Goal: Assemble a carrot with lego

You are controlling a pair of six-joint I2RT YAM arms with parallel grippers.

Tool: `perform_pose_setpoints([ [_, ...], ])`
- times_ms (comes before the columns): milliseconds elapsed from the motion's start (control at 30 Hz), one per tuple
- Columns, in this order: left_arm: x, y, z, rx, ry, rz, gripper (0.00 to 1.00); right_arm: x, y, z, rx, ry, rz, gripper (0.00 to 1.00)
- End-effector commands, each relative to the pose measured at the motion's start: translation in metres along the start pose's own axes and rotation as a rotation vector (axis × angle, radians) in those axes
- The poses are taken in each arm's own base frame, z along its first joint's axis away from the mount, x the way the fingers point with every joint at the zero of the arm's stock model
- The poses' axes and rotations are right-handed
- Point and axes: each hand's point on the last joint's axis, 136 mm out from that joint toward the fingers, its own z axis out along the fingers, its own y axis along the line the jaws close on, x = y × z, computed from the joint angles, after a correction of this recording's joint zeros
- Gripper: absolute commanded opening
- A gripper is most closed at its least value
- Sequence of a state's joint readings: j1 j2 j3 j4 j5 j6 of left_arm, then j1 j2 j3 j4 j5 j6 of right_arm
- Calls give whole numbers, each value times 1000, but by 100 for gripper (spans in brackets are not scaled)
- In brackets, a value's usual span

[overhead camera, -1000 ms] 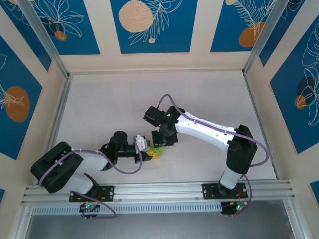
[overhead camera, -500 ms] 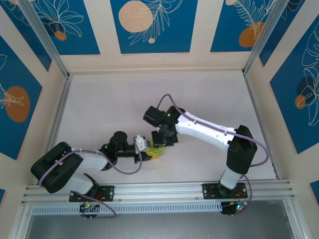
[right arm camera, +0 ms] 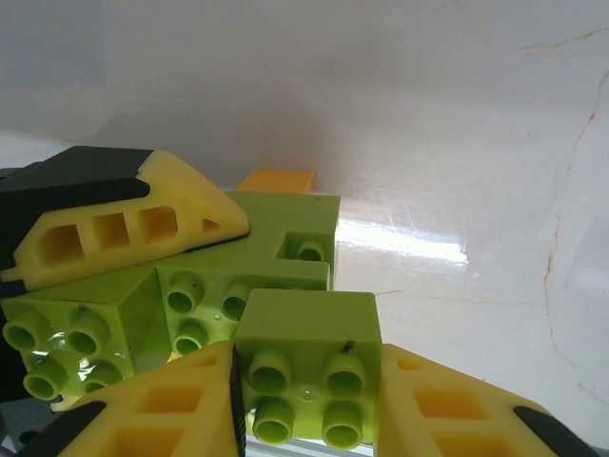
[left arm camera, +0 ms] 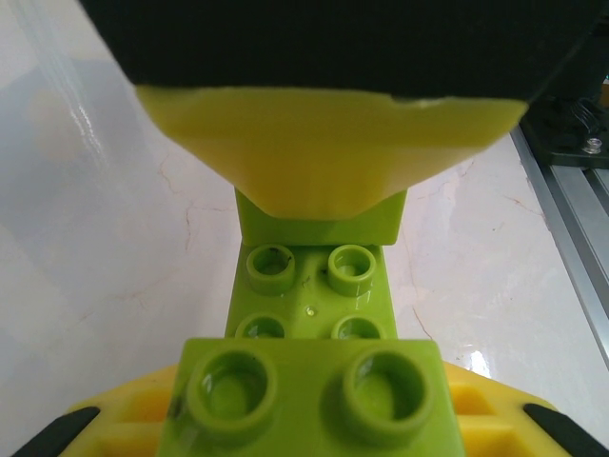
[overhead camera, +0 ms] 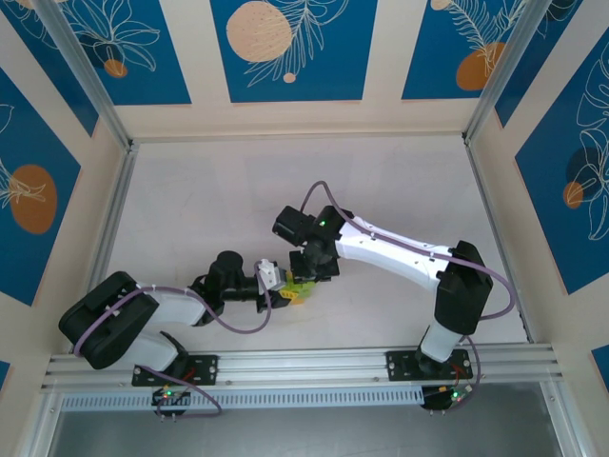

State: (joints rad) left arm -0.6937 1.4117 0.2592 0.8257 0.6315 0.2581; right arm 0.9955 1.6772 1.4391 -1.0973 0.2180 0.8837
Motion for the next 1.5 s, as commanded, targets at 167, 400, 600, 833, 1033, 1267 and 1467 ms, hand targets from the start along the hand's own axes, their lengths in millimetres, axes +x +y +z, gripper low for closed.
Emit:
perform_pose_setpoints([
  [167,-3,2,0,5,-14,12,15,16,-24,3,101,23,47,33],
  [400,-3,2,0,2,-12,13,15,14,-33,-6,108,13,42,33],
  [600,-3,3,0,1,-10,10,15,18,-31,6,106,51,28,33],
  [833,-2,4,0,-2,-7,10,15,22,-33,17,133,81,18,33],
  [1033,-1,4,1,-1,-4,9,15,23,-30,22,136,99,13,33],
  [1267,-1,4,1,-1,-2,9,14,23,-32,19,203,100,-23,33],
  [1467,-1,4,1,-1,-1,7,14,23,-26,19,175,103,-35,35],
])
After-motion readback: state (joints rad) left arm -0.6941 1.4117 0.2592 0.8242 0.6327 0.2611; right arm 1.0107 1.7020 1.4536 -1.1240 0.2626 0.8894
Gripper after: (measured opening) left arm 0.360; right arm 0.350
